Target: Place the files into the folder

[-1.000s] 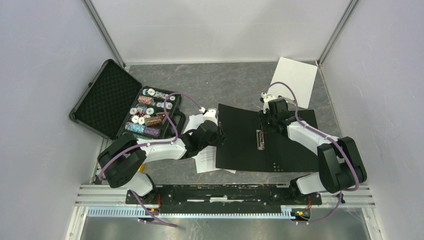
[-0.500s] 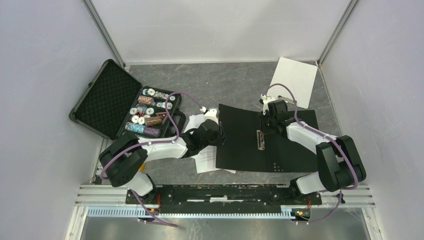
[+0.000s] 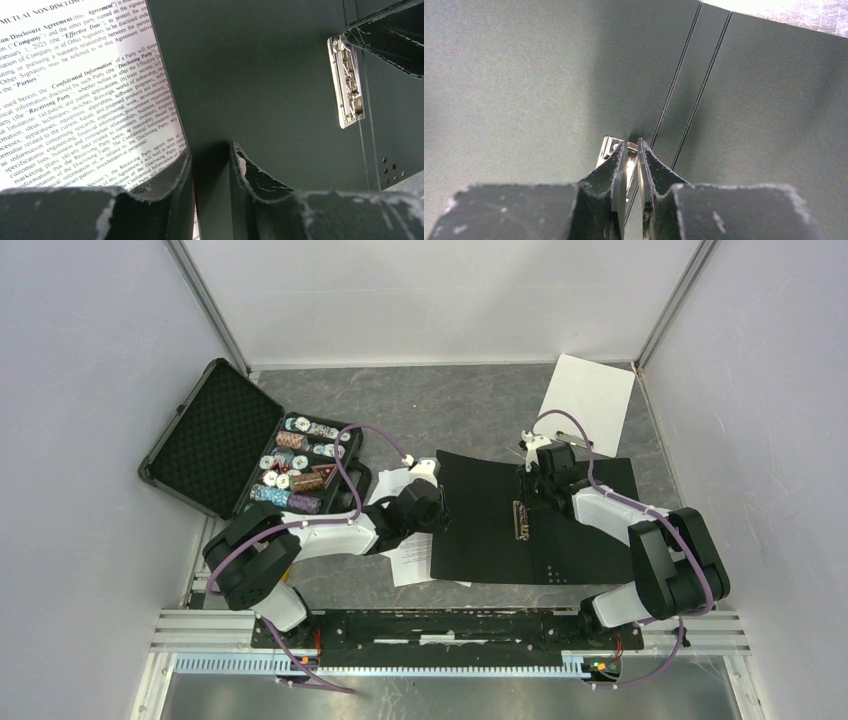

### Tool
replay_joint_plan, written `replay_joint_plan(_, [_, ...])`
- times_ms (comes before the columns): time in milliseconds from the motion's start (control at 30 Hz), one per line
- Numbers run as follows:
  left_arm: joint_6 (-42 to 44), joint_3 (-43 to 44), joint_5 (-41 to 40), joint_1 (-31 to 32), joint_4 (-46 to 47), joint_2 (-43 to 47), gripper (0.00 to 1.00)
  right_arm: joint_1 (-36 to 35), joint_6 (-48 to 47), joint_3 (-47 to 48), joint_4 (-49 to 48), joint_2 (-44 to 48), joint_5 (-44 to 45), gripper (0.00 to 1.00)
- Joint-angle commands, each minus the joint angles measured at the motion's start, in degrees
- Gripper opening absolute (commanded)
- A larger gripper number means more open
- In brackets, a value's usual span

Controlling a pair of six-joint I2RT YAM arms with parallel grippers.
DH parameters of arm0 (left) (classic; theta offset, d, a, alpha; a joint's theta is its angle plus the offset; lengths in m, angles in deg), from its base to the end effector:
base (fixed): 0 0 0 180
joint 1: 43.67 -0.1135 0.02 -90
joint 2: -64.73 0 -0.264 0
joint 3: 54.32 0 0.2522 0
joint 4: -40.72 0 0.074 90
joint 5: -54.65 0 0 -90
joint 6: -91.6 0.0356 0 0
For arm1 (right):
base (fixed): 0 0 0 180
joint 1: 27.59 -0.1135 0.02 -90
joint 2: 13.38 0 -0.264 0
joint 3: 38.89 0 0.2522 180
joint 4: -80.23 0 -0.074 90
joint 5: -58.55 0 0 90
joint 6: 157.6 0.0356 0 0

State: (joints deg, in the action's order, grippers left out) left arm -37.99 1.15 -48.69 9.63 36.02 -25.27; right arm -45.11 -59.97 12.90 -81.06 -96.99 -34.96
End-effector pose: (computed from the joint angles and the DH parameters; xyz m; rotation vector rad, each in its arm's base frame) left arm 0.1930 -0.2452 0.1658 0.1480 2.3016 -0.6064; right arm 0.2612 0.0847 0.1583 -0.2399 2.4575 0.2667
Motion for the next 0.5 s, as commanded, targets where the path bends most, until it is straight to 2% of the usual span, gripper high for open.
replay_joint_plan(0, [3.9,1.1,1.2,0.3,-4.4,-1.9,0.05,-0.2,-0.3,-2.9,0.1,-2.8,-3.7,0.14])
replay_joint_plan(167, [3.8,1.1,1.8,0.4,-3.9,-2.3,0.02,-0.3,-1.1,-3.2,0.1,-4.2,-5.2,0.08])
replay_joint_plan(467, [2.2,1.3,1.0,0.4,-4.1,-3.3,0.02,-0.3,-2.3,-2.6,0.9,-3.3,-7.0,0.09])
